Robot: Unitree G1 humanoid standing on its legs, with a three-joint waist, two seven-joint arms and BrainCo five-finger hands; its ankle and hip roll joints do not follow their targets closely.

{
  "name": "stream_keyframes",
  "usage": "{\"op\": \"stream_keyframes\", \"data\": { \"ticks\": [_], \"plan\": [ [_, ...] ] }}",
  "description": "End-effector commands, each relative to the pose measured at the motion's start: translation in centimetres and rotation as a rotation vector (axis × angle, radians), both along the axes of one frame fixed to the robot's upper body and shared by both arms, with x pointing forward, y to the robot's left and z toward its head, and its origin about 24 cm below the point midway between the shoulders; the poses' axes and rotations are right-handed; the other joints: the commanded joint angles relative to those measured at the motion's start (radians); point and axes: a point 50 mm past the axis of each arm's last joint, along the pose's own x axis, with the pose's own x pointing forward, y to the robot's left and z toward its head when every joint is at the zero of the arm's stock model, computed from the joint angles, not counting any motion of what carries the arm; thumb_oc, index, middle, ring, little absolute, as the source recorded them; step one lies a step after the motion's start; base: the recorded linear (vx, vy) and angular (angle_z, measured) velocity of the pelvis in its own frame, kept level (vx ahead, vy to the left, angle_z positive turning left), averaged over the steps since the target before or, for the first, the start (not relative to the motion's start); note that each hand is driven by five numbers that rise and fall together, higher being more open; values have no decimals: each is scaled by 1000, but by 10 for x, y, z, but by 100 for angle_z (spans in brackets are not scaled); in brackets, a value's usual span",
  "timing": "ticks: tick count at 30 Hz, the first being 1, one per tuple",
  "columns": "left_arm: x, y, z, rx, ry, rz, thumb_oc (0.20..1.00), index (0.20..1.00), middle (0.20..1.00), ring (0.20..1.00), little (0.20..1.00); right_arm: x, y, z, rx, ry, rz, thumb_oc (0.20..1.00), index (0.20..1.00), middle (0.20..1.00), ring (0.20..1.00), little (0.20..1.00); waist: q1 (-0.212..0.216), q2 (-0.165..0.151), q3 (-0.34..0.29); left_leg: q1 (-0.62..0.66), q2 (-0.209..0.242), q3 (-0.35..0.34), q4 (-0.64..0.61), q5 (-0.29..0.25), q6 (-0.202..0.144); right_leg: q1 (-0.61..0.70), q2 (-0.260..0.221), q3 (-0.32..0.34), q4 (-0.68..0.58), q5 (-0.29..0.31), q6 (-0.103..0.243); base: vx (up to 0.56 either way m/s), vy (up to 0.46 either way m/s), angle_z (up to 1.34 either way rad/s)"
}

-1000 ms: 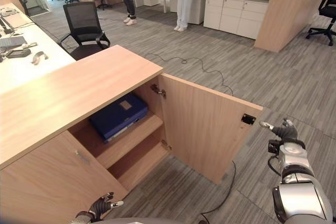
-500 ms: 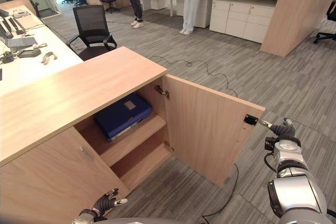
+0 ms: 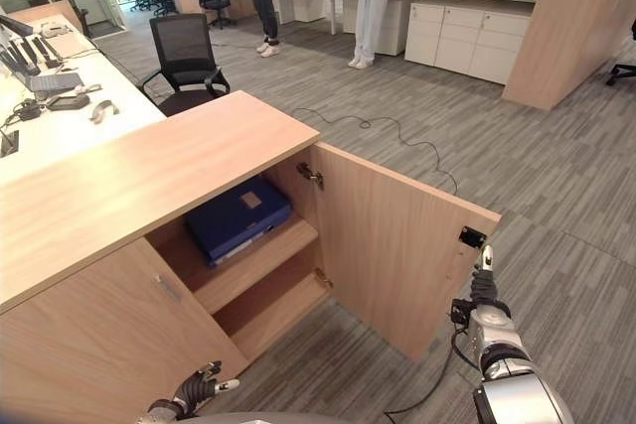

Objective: Put the empty folder in the office cabinet

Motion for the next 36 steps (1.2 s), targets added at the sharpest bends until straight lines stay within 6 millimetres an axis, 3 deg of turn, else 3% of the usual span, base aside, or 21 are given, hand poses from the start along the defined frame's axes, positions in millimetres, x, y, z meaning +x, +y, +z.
{"op": "stream_keyframes", "data": {
  "ticks": [1, 8, 15, 18, 23, 28, 30, 36],
  "plan": [
    [35, 11, 13, 61, -107, -55, 1000, 1000, 1000, 1000, 1000, 57, 98, 13, 126, -144, 383, 1000, 1000, 1000, 1000, 1000, 53, -77, 58, -25, -68, -13, 10, -4, 16, 60, 5, -16, 8, -118, 24, 0, 0, 0],
    [37, 16, 17, 90, -128, -83, 1000, 1000, 1000, 1000, 1000, 49, 122, 30, 185, -279, 529, 1000, 1000, 1000, 1000, 1000, 44, -87, 59, -18, -62, -9, 10, -7, 14, 62, 5, -16, 10, -119, 24, -9, -8, -4],
    [33, 17, 16, 90, -122, -87, 1000, 1000, 1000, 1000, 1000, 52, 119, 32, 181, -290, 507, 1000, 1000, 1000, 1000, 1000, 53, -90, 58, -19, -57, -3, 10, -4, 12, 57, 8, -21, 10, -116, 24, 0, 0, 0],
    [30, 19, 15, 92, -112, -77, 1000, 1000, 1000, 1000, 1000, 55, 126, 36, 202, -313, 524, 1000, 1000, 1000, 1000, 1000, 55, -92, 60, -18, -55, 7, 10, -4, 12, 53, 11, -20, 11, -114, 25, 0, 0, 0],
    [28, 20, 14, 96, -104, -65, 1000, 1000, 1000, 1000, 1000, 49, 148, 39, 277, -350, 592, 1000, 1000, 1000, 1000, 1000, 58, -95, 64, -23, -53, 10, 10, 0, 10, 51, 13, -21, 9, -113, 26, -6, -5, -2],
    [39, 21, 19, 105, -139, -60, 1000, 1000, 1000, 1000, 1000, 39, 171, 42, 370, -387, 655, 1000, 1000, 1000, 1000, 1000, 67, -100, 71, -47, -52, -21, 10, 12, -1, 47, 10, -40, 8, -115, 23, -14, -13, 6],
    [45, 23, 21, 116, -152, -46, 1000, 1000, 1000, 1000, 1000, 32, 190, 43, 421, -393, 729, 1000, 1000, 1000, 1000, 1000, 82, -102, 77, -64, -51, -53, 10, 24, -12, 46, 12, -62, 8, -121, 16, -12, -40, 36],
    [48, 28, 23, 135, -165, -42, 1000, 1000, 1000, 1000, 1000, 21, 212, 39, 398, -342, 887, 1000, 1000, 1000, 1000, 1000, 132, -109, 95, -99, -48, -118, 22, 45, -33, 59, 20, -125, 8, -140, 6, -21, -52, 34]
  ]
}}
